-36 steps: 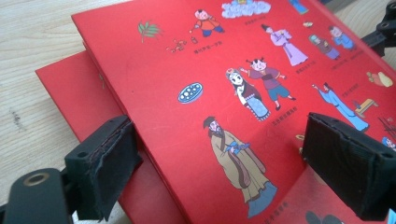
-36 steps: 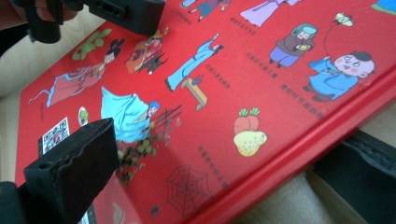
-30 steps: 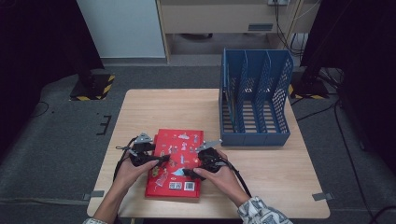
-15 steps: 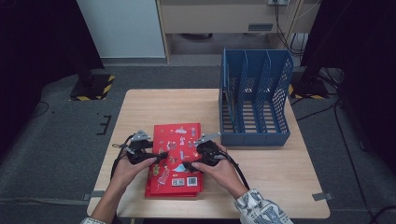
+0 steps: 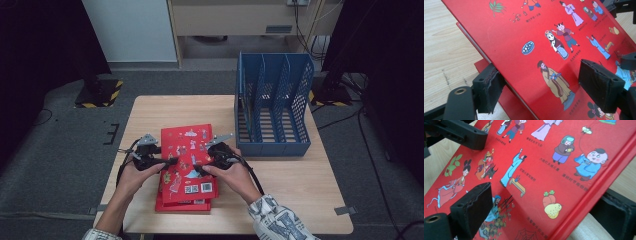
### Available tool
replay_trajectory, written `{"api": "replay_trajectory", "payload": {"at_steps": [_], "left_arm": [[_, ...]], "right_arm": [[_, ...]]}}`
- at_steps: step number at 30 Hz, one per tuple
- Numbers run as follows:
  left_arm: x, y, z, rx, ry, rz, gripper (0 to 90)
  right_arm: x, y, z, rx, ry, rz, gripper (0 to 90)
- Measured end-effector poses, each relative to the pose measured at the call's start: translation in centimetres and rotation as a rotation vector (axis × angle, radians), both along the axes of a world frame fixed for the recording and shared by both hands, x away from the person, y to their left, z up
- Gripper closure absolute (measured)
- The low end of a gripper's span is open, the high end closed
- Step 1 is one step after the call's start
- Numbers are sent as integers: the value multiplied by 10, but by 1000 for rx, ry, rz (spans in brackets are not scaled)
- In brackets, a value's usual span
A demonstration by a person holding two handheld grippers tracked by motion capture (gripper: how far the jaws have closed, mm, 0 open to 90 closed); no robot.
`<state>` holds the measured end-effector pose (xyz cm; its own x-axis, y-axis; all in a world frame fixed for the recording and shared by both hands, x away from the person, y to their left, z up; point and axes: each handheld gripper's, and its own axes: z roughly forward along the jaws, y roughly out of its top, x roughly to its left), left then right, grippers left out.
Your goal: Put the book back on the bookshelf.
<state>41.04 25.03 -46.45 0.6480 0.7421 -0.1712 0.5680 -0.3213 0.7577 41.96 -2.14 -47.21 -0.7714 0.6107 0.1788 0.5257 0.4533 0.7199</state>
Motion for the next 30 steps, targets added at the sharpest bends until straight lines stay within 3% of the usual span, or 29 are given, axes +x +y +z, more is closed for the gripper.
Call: {"api": "replay_trajectory", "payload": {"at_steps": [17,30], "left_arm": [[7,5,21,15,-32,9,301],[9,12,32,-14,-55,18,368]], "right_arm": [[10,2,21,-28,-44,-12,176],[13,5,32,-45,-73,-18,210]]}}
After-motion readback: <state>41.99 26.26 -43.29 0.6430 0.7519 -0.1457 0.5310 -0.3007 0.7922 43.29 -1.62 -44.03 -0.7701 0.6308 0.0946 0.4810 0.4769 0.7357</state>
